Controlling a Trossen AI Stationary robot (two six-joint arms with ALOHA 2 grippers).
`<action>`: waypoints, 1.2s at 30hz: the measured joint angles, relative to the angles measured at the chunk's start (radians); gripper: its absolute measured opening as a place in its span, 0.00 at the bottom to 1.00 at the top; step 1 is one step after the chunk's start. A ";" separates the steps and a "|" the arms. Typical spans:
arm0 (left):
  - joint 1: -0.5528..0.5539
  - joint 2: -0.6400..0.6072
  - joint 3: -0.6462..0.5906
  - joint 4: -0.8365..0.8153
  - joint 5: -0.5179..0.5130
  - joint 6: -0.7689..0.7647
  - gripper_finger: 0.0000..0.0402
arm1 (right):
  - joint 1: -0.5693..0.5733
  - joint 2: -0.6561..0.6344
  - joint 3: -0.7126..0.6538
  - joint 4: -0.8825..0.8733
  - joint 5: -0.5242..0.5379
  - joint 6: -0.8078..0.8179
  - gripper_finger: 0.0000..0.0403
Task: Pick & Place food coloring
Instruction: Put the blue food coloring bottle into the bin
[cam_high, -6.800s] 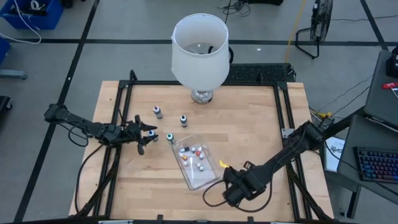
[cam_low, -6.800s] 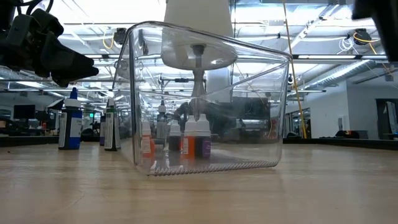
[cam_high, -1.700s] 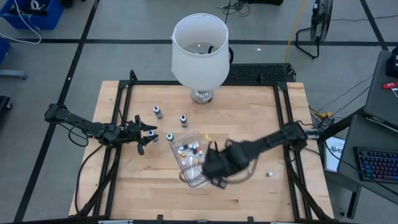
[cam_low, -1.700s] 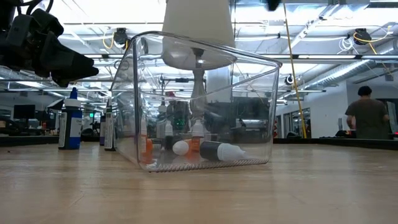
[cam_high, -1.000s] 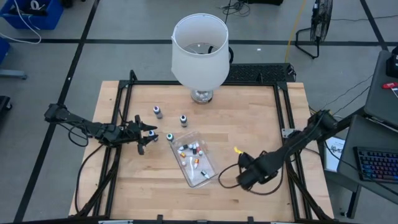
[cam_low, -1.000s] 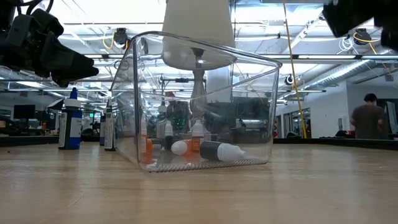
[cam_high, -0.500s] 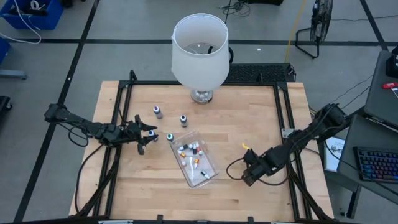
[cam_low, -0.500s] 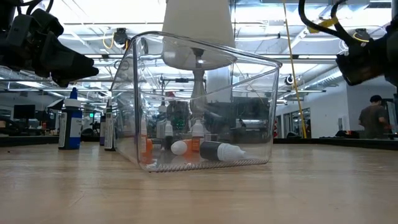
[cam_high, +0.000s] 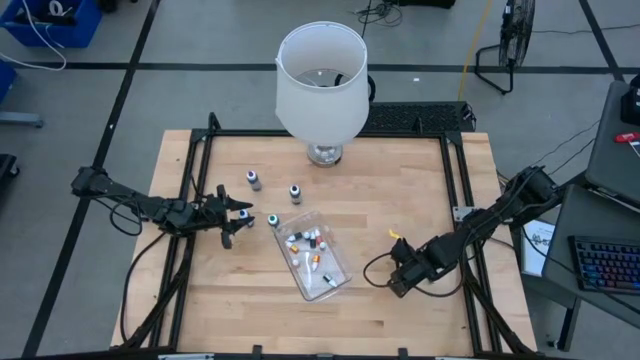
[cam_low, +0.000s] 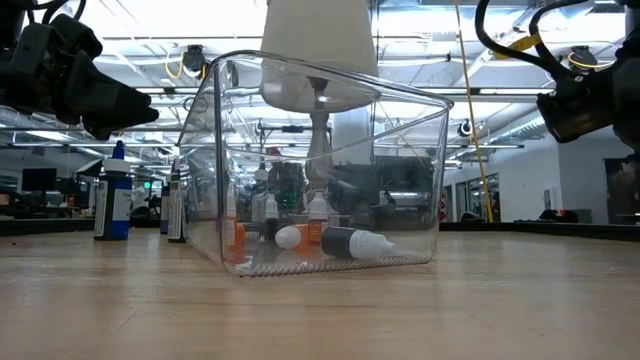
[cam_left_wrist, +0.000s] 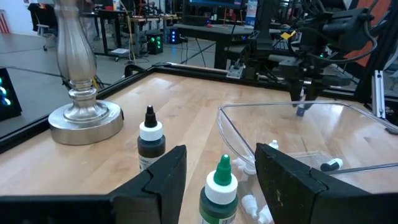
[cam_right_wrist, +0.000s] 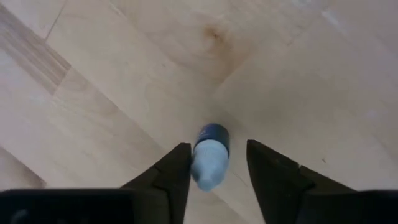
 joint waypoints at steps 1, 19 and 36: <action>0.000 0.000 0.000 0.000 0.000 0.000 0.48 | 0.000 0.000 0.000 0.000 0.000 0.000 0.33; 0.000 0.000 0.000 0.000 0.000 0.000 0.48 | -0.063 0.001 0.137 0.132 0.226 -0.409 0.13; 0.000 0.000 0.000 0.000 0.000 0.000 0.48 | -0.261 0.349 1.085 -0.216 0.249 -1.068 0.13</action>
